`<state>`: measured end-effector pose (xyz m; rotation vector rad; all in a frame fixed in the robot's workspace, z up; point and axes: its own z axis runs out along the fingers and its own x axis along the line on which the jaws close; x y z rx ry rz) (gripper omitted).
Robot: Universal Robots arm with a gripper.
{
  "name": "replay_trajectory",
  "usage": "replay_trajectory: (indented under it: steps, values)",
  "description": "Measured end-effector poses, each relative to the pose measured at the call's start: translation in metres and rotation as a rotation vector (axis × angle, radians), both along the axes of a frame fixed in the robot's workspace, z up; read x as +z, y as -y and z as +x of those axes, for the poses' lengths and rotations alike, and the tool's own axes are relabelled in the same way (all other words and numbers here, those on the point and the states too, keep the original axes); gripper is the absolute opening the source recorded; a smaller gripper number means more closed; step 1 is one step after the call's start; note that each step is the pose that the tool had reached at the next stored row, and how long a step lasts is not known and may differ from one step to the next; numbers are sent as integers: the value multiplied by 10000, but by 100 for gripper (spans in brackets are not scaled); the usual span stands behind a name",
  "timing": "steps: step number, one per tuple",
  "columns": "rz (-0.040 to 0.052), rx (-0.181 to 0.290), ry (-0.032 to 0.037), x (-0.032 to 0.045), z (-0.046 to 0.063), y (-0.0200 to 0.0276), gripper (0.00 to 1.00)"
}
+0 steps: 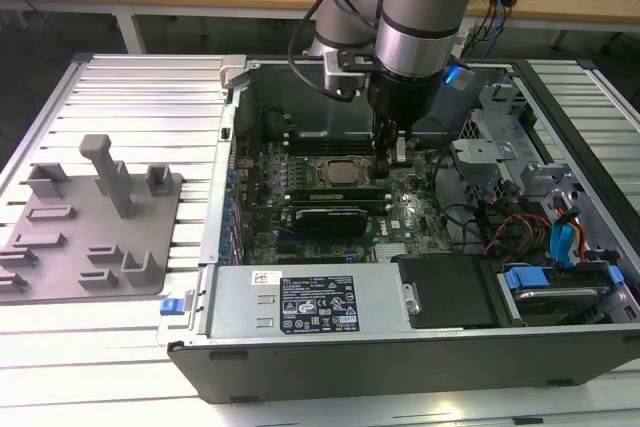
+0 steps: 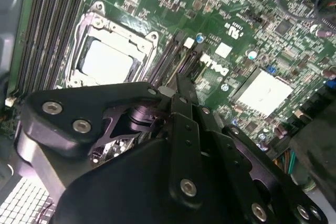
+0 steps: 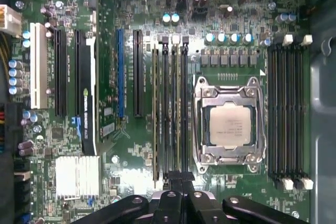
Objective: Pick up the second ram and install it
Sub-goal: 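Press down the second ram until it locks into place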
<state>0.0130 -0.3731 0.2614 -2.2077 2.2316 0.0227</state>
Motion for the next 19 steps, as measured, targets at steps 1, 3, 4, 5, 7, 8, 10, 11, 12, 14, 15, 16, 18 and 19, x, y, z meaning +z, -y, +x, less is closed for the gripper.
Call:
replay_trajectory:
  steps: [1, 3, 4, 5, 7, 8, 10, 11, 12, 14, 15, 16, 18, 19]
  values:
    - [-4, -1, -2, -15, 16, 0, 8]
    - [-4, 0, -1, -51, 37, 1, 8]
    - [-5, -1, -2, -51, 37, 1, 8]
    - [-4, -1, -1, -51, 37, 1, 8]
    - [-1, 0, -1, -62, 38, 0, 8]
    - [-3, 0, -1, -72, 38, 0, 8]
    - [-4, 0, -1, -91, 38, 1, 8]
    - [-4, 0, -1, -97, 38, 1, 8]
    - [-3, 0, -1, -106, 38, 1, 8]
    - [-4, 0, -2, -157, 38, 1, 8]
    - [-3, 0, -1, -168, 38, 0, 8]
    - [-3, 0, -1, -178, 38, 0, 8]
    - [-4, -1, -1, -193, 43, -1, 8]
    - [-4, 0, -1, -198, 49, -1, 8]
